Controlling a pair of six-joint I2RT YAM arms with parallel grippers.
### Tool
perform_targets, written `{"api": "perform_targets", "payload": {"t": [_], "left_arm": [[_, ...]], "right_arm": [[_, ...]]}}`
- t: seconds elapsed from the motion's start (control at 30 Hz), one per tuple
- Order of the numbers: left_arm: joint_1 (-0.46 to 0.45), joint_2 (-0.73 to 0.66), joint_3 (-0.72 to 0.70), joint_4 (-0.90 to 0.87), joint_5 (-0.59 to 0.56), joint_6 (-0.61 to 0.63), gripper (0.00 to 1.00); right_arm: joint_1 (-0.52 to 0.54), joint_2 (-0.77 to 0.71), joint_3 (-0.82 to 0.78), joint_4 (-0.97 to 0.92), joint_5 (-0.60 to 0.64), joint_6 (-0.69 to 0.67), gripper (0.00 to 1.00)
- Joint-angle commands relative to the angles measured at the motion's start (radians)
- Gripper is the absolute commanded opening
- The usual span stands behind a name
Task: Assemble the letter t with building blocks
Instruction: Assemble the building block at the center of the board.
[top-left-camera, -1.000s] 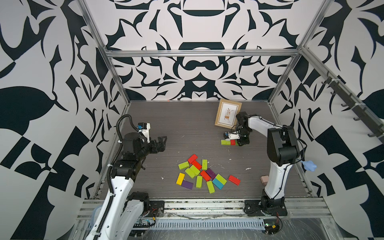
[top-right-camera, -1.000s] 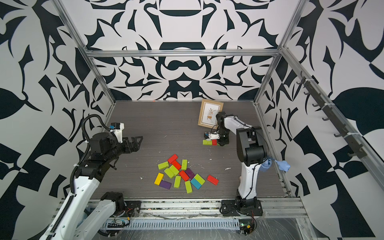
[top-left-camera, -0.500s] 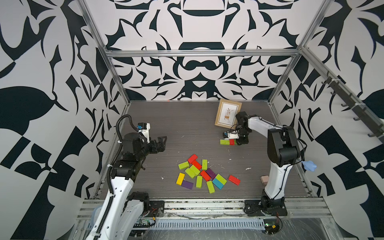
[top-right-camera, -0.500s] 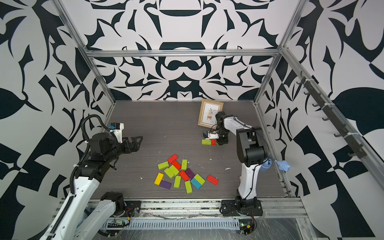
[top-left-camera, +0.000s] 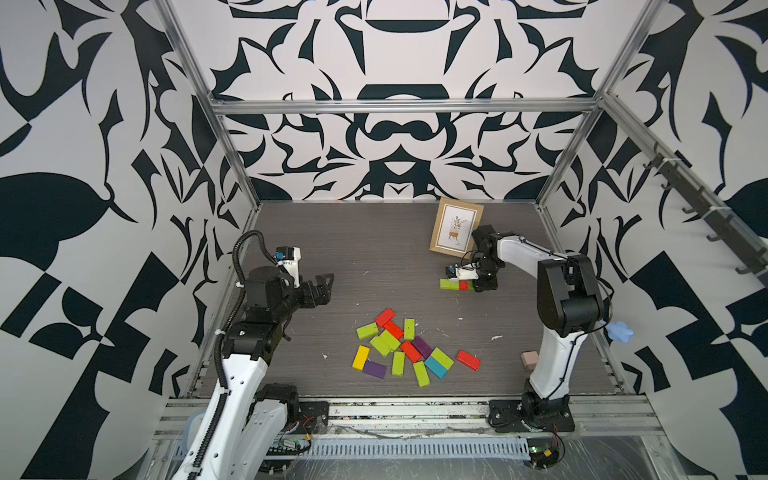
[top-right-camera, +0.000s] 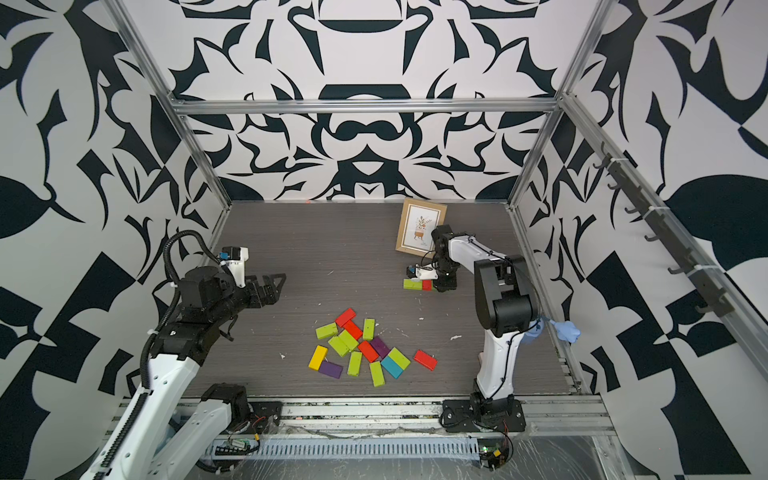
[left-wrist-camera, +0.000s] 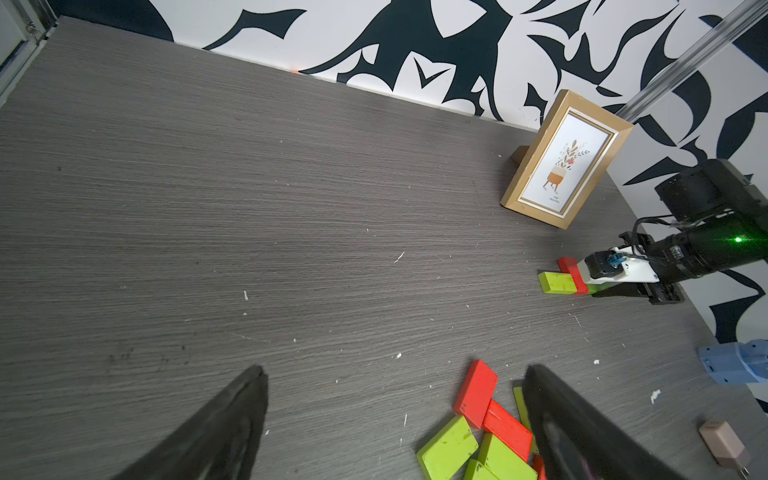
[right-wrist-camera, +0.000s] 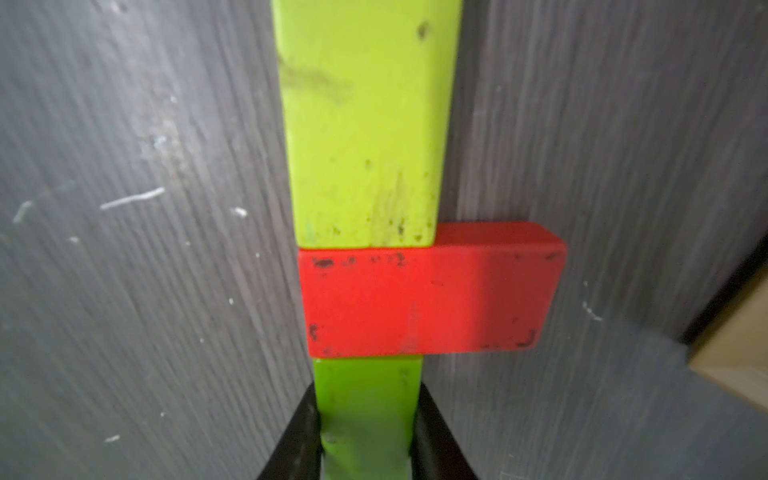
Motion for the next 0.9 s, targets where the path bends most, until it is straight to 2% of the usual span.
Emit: {"api": "perform_targets", "payload": {"t": [0.0,0.37,0.7,0.87], "left_arm": [[-0.002,-0.01,-0.006,0.005,0.01,-0.003,1.0],[-0.002,-0.007,-0.004,0.002,0.008,-0.004,1.0],[-0.002,-0.004,-0.004,0.004,0.009,-0.004,1.0],[-0.002,-0.003,-0.003,0.004,0.008,-0.004,1.0]], "right_arm": [[0.006,-0.018,-0.015,-0.027,-0.029,0.016,0.05],[0.006,-0.015,-0.026,-0.027,-0.019,0.022,0.14],[0.006,-0.011,-0.028,-0.02,-0.024,0.032,0.29],[0.006,-0.01,-0.028,-0.016,-0.022,0.032,0.32]]}}
